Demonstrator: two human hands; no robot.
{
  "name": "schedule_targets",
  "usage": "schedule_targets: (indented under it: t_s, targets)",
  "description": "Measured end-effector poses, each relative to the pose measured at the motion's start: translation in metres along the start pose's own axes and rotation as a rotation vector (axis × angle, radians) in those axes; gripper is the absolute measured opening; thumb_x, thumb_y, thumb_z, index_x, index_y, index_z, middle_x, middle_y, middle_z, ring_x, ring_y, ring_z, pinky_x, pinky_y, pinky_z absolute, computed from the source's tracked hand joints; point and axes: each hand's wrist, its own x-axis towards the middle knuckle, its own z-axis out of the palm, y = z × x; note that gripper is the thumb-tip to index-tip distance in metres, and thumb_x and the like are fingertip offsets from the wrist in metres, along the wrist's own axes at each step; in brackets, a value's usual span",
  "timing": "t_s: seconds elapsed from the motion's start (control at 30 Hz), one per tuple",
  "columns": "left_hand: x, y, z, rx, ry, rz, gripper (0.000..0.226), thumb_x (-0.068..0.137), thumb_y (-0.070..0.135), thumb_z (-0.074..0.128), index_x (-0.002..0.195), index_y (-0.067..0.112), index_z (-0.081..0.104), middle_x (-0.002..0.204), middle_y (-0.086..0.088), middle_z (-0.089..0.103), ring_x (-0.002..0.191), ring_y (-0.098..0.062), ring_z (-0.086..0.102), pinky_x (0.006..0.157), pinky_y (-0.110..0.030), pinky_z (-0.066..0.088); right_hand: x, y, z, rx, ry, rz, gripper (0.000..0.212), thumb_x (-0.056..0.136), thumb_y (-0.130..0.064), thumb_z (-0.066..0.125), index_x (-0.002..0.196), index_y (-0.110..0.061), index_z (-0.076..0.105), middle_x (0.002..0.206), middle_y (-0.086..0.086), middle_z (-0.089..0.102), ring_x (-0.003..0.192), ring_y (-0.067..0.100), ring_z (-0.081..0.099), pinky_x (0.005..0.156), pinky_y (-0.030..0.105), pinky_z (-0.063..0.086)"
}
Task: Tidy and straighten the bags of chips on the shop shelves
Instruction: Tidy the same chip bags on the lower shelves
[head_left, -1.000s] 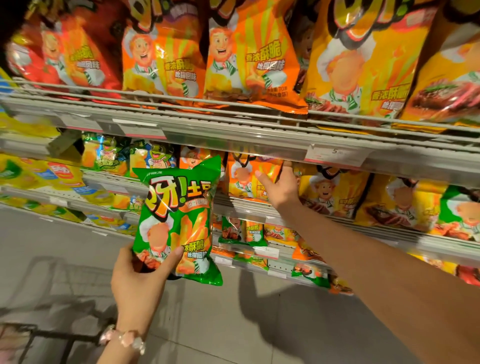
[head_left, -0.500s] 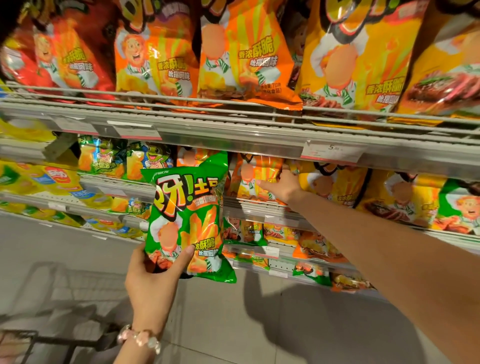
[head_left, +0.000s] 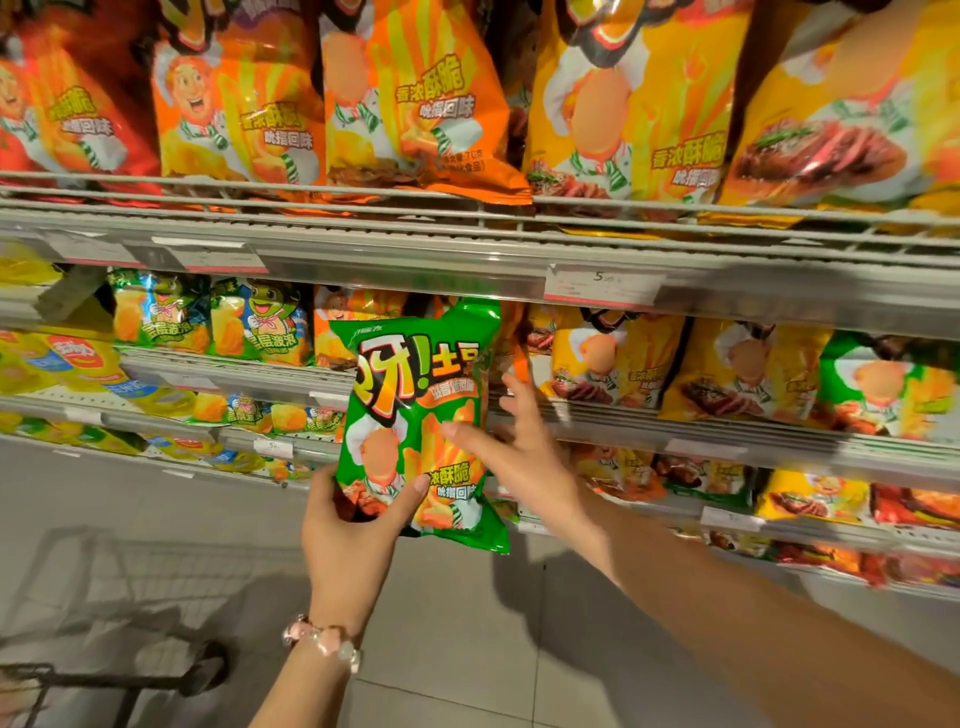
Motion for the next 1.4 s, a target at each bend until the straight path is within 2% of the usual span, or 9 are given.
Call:
schedule_targets:
  t_s: [0.3, 0.43, 0.57, 0.7, 0.9, 1.0, 1.13, 1.3, 1.4]
  targets:
    - [-0.042, 0.008, 0.058, 0.034, -0.290, 0.015, 0.054, 0.052, 0.030, 0.083, 0.095, 0.015, 0.054, 0.086, 0.001, 0.069, 0.080, -0.008, 0.067, 0.069, -0.019, 0.053, -0.044, 0.015, -0.046, 0.162, 0.241, -0.078, 0.084, 0.056, -0.018, 0.091, 0.123, -0.032, 0.044, 0.117, -0.007, 0.064, 0.109, 0.010, 0.062, 0.094, 0.037, 0.050]
    - [-0.059, 0.015, 0.095, 0.091, -0.403, 0.054, 0.059, 0.051, 0.030, 0.085, 0.099, 0.016, 0.053, 0.094, 0.001, 0.066, 0.083, 0.000, 0.065, 0.069, -0.011, 0.049, -0.058, 0.020, -0.083, 0.066, 0.392, -0.140, 0.083, 0.044, -0.023, 0.091, 0.118, -0.025, 0.053, 0.105, -0.017, 0.066, 0.098, -0.006, 0.061, 0.081, 0.012, 0.046]
    - [-0.077, 0.018, 0.137, 0.187, -0.508, 0.087, 0.058, 0.051, 0.034, 0.086, 0.095, 0.027, 0.049, 0.094, 0.006, 0.066, 0.084, 0.004, 0.064, 0.068, -0.008, 0.047, -0.068, 0.033, -0.128, -0.017, 0.481, -0.088, 0.071, 0.047, -0.026, 0.089, 0.111, -0.023, 0.059, 0.106, -0.003, 0.066, 0.100, 0.010, 0.063, 0.085, 0.029, 0.051]
    - [-0.094, 0.020, 0.177, 0.348, -0.648, 0.050, 0.060, 0.051, 0.037, 0.091, 0.091, 0.029, 0.048, 0.088, 0.017, 0.063, 0.078, 0.016, 0.058, 0.059, -0.004, 0.041, -0.079, 0.051, -0.178, -0.129, 0.567, -0.063, 0.061, 0.052, -0.017, 0.091, 0.098, -0.033, 0.053, 0.090, -0.018, 0.058, 0.084, -0.014, 0.058, 0.063, 0.003, 0.040]
    - [-0.105, 0.036, 0.220, 0.505, -0.867, -0.025, 0.076, 0.039, 0.063, 0.083, 0.101, 0.033, 0.051, 0.098, 0.020, 0.061, 0.091, 0.002, 0.059, 0.066, -0.012, 0.044, -0.096, 0.074, -0.248, -0.108, 0.529, 0.071, 0.078, 0.052, -0.025, 0.091, 0.120, -0.017, 0.054, 0.106, -0.003, 0.068, 0.097, 0.014, 0.066, 0.084, 0.034, 0.053]
    - [-0.102, 0.050, 0.238, 0.626, -0.826, 0.185, 0.096, 0.032, 0.064, 0.088, 0.112, 0.025, 0.052, 0.107, 0.009, 0.057, 0.100, -0.010, 0.054, 0.078, -0.025, 0.044, -0.109, 0.084, -0.286, -0.041, 0.507, 0.135, 0.082, 0.050, -0.023, 0.092, 0.121, -0.022, 0.051, 0.105, -0.007, 0.068, 0.096, 0.011, 0.066, 0.085, 0.034, 0.053]
    - [-0.098, 0.057, 0.274, 0.901, -0.626, 0.634, 0.116, 0.040, 0.054, 0.092, 0.135, 0.005, 0.047, 0.130, -0.020, 0.047, 0.120, -0.039, 0.043, 0.096, -0.050, 0.038, -0.120, 0.087, -0.342, -0.001, 0.590, 0.184, 0.073, 0.053, -0.018, 0.092, 0.113, -0.015, 0.051, 0.095, -0.008, 0.066, 0.078, -0.006, 0.064, 0.063, 0.011, 0.050]
    - [-0.096, 0.063, 0.323, 1.169, -0.591, 0.762, 0.134, 0.050, 0.057, 0.086, 0.153, 0.027, 0.006, 0.158, -0.019, 0.009, 0.145, -0.038, 0.002, 0.108, -0.067, 0.012, -0.118, 0.069, -0.403, -0.017, 0.690, 0.156, 0.069, 0.056, -0.030, 0.090, 0.113, -0.022, 0.051, 0.095, -0.009, 0.062, 0.088, 0.010, 0.060, 0.074, 0.022, 0.045]
    - [-0.090, 0.064, 0.346, 1.267, -0.551, 0.781, 0.122, 0.067, 0.043, 0.082, 0.151, 0.033, -0.007, 0.157, -0.019, 0.008, 0.144, -0.039, 0.001, 0.109, -0.066, 0.009, -0.109, 0.052, -0.431, -0.013, 0.693, 0.115, 0.068, 0.059, -0.035, 0.087, 0.116, -0.025, 0.051, 0.103, -0.006, 0.061, 0.096, 0.014, 0.058, 0.083, 0.028, 0.044]
